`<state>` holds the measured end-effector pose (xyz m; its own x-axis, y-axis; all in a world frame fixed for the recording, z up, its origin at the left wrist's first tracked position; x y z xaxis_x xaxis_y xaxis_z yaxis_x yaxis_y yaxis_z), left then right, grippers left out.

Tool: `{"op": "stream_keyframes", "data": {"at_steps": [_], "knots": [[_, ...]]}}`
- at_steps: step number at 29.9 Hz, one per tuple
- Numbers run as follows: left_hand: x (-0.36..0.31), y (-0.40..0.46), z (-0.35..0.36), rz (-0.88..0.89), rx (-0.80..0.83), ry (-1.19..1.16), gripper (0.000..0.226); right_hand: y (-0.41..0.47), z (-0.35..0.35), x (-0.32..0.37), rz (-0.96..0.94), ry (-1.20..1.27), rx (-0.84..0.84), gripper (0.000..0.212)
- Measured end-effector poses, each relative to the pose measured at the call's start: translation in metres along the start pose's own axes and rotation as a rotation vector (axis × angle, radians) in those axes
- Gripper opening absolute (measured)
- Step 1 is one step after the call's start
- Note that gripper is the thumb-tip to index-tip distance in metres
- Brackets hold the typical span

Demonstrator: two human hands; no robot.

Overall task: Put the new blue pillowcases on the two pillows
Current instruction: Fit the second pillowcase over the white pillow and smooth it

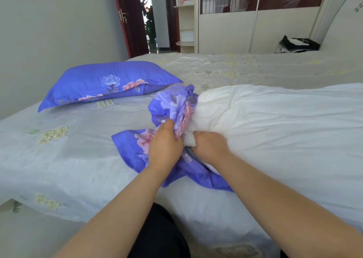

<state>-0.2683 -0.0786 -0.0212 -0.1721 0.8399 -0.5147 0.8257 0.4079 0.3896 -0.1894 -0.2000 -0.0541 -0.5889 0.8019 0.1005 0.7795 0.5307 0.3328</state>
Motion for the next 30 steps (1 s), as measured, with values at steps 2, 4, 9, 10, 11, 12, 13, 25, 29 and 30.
{"op": "stream_keyframes", "data": {"at_steps": [2, 4, 9, 10, 11, 12, 13, 25, 29, 30], "knots": [[0.007, -0.008, 0.009, -0.056, -0.033, 0.041, 0.034, 0.005, -0.004, -0.005, 0.065, 0.053, 0.037, 0.046], [0.027, -0.007, 0.014, -0.2, -0.023, 0.051, 0.035, 0.009, -0.008, -0.013, 0.113, 0.071, 0.054, 0.052], [0.025, -0.011, 0.02, -0.27, 0.002, -0.024, 0.02, 0.024, -0.026, -0.011, 0.177, 0.154, 0.11, 0.058], [0.015, -0.015, 0.02, -0.214, -0.026, -0.101, 0.018, 0.031, -0.035, -0.009, 0.196, 0.179, 0.097, 0.058], [0.004, -0.018, 0.02, -0.144, -0.051, -0.209, 0.018, 0.038, -0.045, -0.007, 0.224, 0.217, 0.076, 0.057], [-0.006, -0.022, 0.019, -0.081, -0.066, -0.339, 0.019, 0.044, -0.053, -0.005, 0.251, 0.265, 0.06, 0.053], [-0.014, -0.025, 0.017, -0.035, -0.073, -0.467, 0.016, 0.049, -0.058, -0.003, 0.268, 0.3, 0.059, 0.047], [-0.011, -0.024, 0.012, 0.037, 0.262, -0.715, 0.021, 0.01, -0.028, -0.018, 0.319, 1.718, 0.299, 0.032], [-0.019, -0.03, 0.009, 0.301, 0.491, -0.442, 0.025, 0.006, -0.029, -0.01, 0.333, 1.263, 0.192, 0.025], [-0.019, -0.031, 0.008, 0.336, 0.468, -0.367, 0.026, 0.008, -0.027, -0.008, 0.345, 1.064, 0.098, 0.02]]}}
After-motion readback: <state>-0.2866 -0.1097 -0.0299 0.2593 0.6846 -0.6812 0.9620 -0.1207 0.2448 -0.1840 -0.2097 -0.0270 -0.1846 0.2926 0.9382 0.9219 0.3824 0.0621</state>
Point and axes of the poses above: each hand's wrist, its own y-axis towards the middle knuckle, its own z-axis out of the palm, x = y × z, the point moved 2 cm from there along y, towards the middle knuckle, and after that the axes turned 2 degrees about y, right-handed, at the moved point
